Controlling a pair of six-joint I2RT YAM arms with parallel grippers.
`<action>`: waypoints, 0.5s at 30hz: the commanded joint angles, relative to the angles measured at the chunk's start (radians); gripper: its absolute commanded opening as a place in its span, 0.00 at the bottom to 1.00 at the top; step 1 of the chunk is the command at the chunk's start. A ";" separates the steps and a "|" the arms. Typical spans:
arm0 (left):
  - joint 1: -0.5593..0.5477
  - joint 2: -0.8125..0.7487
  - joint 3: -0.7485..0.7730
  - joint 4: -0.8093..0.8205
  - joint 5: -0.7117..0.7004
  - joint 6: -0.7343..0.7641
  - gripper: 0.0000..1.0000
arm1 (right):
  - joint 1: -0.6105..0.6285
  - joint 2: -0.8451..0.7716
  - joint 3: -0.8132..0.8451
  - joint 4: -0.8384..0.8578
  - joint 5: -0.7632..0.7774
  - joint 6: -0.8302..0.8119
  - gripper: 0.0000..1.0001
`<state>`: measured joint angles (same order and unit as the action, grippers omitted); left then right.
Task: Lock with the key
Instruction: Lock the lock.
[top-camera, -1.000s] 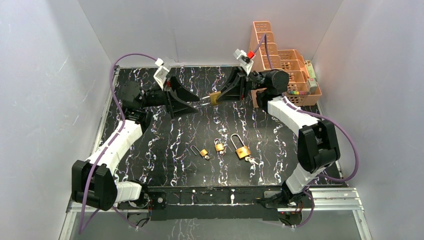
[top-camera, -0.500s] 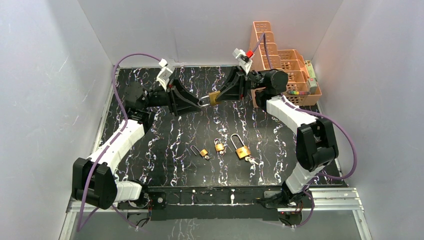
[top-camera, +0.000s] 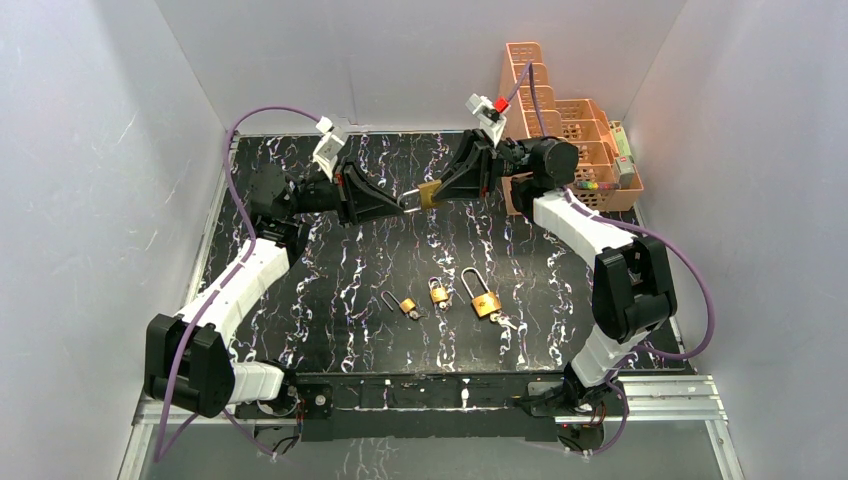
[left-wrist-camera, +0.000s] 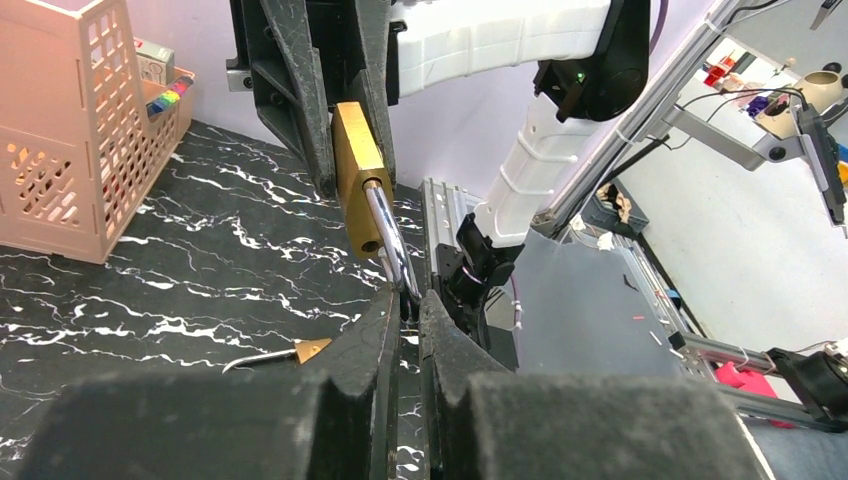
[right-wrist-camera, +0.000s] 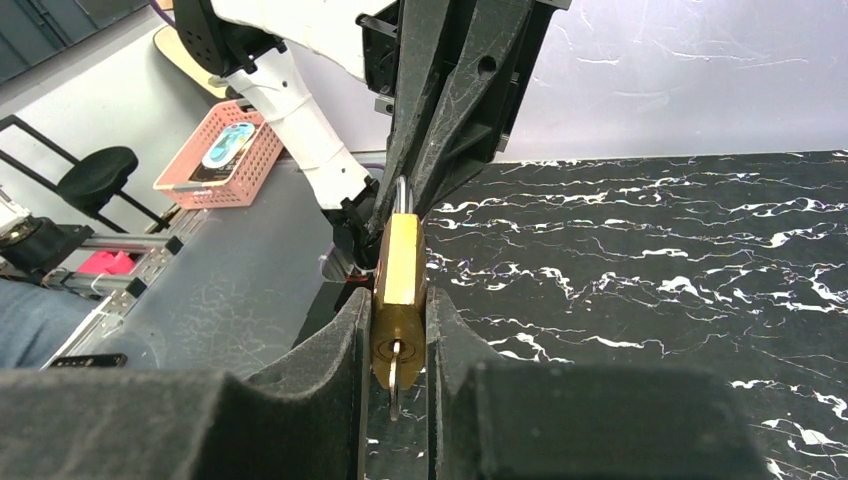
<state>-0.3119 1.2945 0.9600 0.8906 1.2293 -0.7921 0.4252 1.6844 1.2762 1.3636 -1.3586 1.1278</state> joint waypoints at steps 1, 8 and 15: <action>-0.008 -0.019 -0.004 0.052 -0.043 0.049 0.00 | 0.023 -0.023 0.067 0.001 0.079 0.017 0.00; -0.008 -0.027 -0.010 0.028 -0.100 0.096 0.00 | 0.064 -0.087 0.092 -0.383 0.126 -0.212 0.00; -0.008 -0.012 0.003 0.027 -0.101 0.084 0.00 | 0.102 -0.095 0.114 -0.532 0.167 -0.337 0.00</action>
<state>-0.2947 1.2922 0.9424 0.8871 1.1816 -0.7357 0.4500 1.6310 1.3209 0.9089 -1.3083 0.8814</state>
